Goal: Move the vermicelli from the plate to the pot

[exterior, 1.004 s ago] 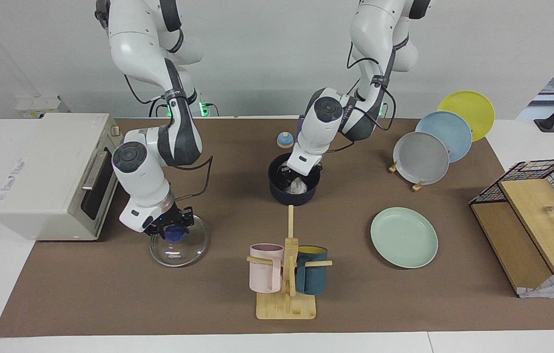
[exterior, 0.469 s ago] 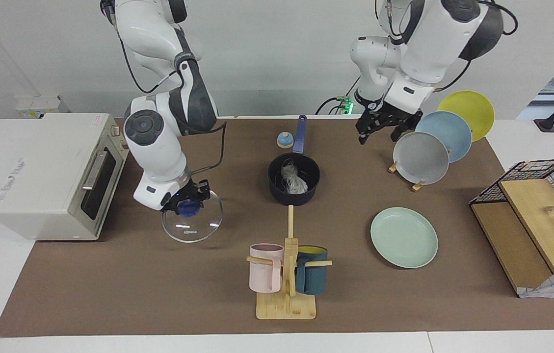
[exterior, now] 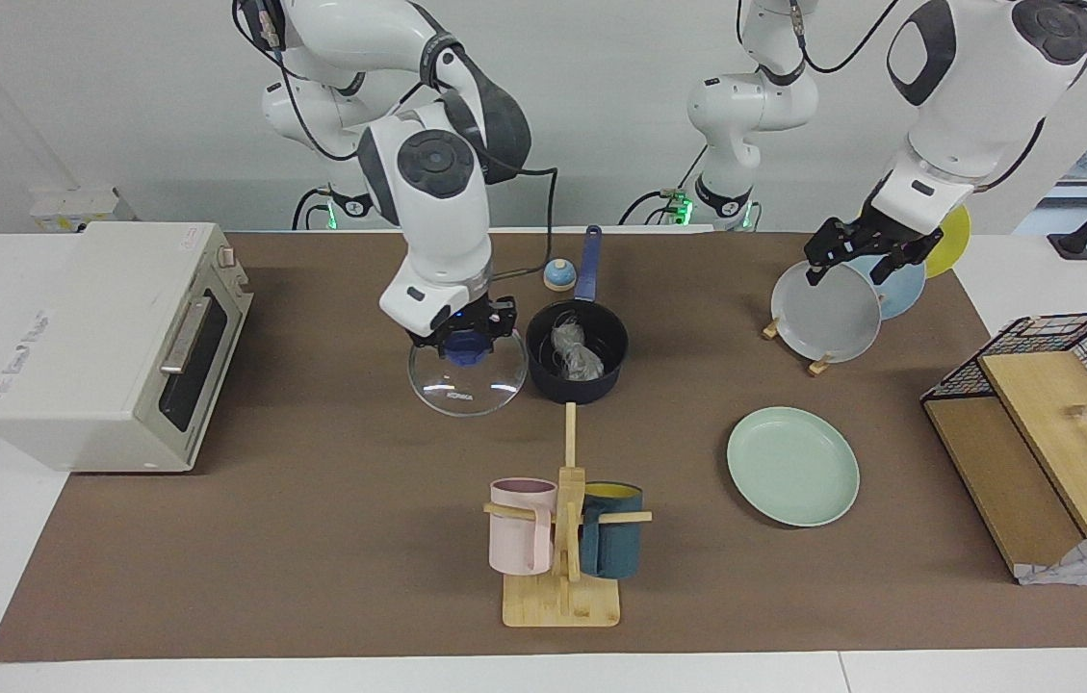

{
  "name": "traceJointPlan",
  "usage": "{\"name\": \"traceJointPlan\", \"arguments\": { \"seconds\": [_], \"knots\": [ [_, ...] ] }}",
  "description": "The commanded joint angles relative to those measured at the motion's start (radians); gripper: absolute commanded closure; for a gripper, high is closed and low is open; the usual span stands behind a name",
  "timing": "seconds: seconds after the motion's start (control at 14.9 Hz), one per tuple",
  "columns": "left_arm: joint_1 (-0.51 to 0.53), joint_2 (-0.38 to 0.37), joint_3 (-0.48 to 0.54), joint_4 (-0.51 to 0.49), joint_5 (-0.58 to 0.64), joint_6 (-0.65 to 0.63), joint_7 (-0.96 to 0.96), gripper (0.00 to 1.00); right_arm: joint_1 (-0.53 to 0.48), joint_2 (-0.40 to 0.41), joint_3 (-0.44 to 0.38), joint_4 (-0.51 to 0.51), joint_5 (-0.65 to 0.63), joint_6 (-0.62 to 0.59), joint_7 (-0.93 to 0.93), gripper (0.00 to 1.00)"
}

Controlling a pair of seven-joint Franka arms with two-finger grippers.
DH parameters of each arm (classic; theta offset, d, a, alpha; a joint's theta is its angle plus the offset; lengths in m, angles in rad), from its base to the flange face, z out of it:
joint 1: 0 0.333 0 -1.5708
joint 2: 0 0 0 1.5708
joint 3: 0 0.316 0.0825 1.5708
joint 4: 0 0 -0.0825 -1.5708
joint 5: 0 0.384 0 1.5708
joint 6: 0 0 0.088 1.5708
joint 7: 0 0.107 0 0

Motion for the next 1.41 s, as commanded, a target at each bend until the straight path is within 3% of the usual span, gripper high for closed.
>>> {"name": "traceJointPlan", "arguments": {
  "seconds": [0.0, 0.27, 0.67, 1.34],
  "knots": [
    [0.004, -0.042, -0.012, -0.047, 0.023, 0.029, 0.011, 0.00, 0.061, -0.002, 0.008, 0.001, 0.025, 0.029, 0.161, 1.00],
    [0.000, -0.039, -0.014, -0.036, 0.076, 0.009, 0.011, 0.00, 0.159, -0.012, 0.008, -0.083, 0.055, 0.164, 0.323, 1.00],
    [-0.011, -0.023, -0.014, 0.027, 0.087, -0.062, -0.004, 0.00, 0.228, -0.009, 0.008, -0.160, 0.040, 0.233, 0.348, 1.00],
    [-0.079, -0.037, 0.023, -0.013, 0.078, -0.025, -0.028, 0.00, 0.236, -0.010, 0.008, -0.227, 0.009, 0.304, 0.353, 1.00]
  ]
}}
